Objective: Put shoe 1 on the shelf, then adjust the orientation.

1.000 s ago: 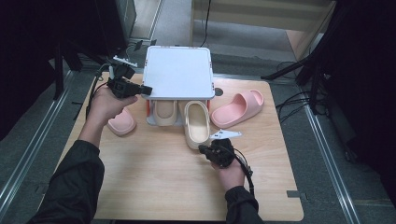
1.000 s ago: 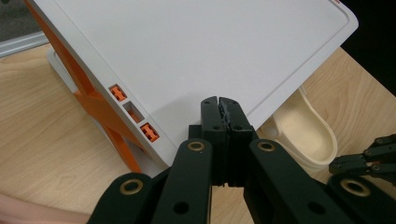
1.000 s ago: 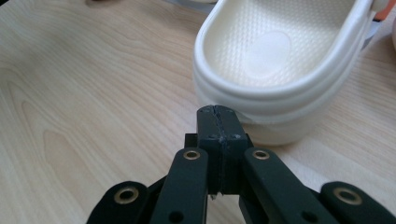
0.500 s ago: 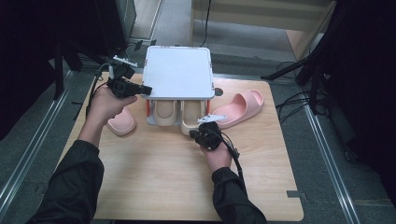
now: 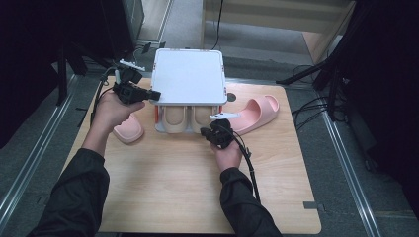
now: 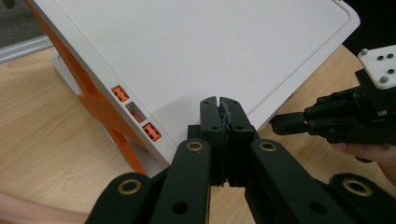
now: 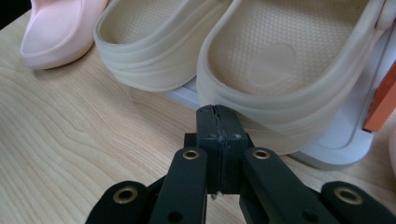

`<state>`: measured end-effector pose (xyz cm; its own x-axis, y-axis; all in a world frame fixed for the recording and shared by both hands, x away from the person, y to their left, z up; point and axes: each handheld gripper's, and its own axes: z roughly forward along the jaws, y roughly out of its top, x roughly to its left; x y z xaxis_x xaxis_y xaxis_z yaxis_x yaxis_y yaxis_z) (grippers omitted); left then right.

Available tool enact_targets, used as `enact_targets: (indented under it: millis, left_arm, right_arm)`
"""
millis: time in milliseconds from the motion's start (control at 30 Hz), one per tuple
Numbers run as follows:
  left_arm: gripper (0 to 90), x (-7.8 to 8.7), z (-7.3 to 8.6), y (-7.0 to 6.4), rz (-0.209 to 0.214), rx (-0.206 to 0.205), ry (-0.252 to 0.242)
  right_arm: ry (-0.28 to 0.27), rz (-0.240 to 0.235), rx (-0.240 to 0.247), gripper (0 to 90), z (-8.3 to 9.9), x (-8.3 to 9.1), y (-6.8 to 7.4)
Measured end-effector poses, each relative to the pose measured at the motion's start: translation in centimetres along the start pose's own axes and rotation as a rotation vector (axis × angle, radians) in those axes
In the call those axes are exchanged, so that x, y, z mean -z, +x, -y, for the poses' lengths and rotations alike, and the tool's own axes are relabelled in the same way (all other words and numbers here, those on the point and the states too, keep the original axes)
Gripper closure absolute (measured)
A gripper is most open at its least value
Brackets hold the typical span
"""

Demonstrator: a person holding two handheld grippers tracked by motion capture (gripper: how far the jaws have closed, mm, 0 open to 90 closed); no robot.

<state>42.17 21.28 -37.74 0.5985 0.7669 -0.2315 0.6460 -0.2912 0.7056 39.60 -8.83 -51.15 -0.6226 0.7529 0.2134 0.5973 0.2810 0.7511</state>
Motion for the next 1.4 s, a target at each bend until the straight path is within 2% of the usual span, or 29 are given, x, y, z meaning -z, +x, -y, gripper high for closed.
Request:
enact_targets:
  millis: [100,200,233,267,300,400,467,733,800,867,1033,1067,1200,1400]
  left_arm:
    - [80.5,0.2,0.0,0.2,0.006,0.007,0.002]
    - [73.9,0.6,0.0,0.3,0.013,0.013,0.017]
    - [71.1,0.9,0.1,0.3,0.025,0.021,0.018]
    - [68.2,0.9,0.1,0.3,0.025,0.021,0.018]
    - [66.4,1.3,0.1,0.1,0.034,0.036,0.017]
    - [59.0,1.9,0.2,0.0,0.049,0.052,0.008]
    - [56.3,2.4,0.2,-0.1,0.047,0.047,-0.002]
    - [51.4,3.5,0.7,-0.1,0.034,0.056,-0.014]
    - [50.6,3.8,1.0,0.1,0.031,0.064,-0.018]
    - [50.4,3.8,1.1,0.2,0.030,0.070,-0.020]
    - [48.6,4.3,1.9,0.6,0.016,0.082,-0.021]
    - [48.6,4.4,2.0,0.7,0.009,0.080,-0.020]
    - [47.9,4.7,2.8,1.4,-0.016,0.099,-0.029]
    - [47.9,4.6,4.7,2.6,-0.044,0.123,-0.018]
  right_arm:
    - [-0.009,-0.014,-0.002,88.7,0.1,0.5,0.4]
    - [-0.014,-0.027,0.007,83.7,0.2,0.9,0.5]
    - [-0.015,-0.043,0.005,79.4,0.5,1.4,0.7]
    - [-0.015,-0.043,0.005,79.4,0.5,1.4,0.7]
    - [-0.016,-0.065,0.010,75.3,0.9,1.9,0.9]
    - [-0.015,-0.085,0.018,69.1,1.5,2.8,1.2]
    - [-0.011,-0.088,0.023,68.0,1.8,3.4,1.4]
    - [-0.016,-0.106,0.012,60.5,2.6,5.7,1.4]
    - [-0.016,-0.100,0.032,58.2,2.8,6.5,1.2]
    - [-0.017,-0.107,0.031,57.7,2.9,6.6,1.2]
    - [-0.003,-0.153,0.040,55.9,3.2,7.8,1.0]
    - [-0.003,-0.153,0.040,55.9,3.2,7.8,1.0]
    - [0.003,-0.203,0.053,53.5,3.4,9.0,0.9]
    - [0.012,-0.210,0.071,55.3,4.0,10.0,0.5]
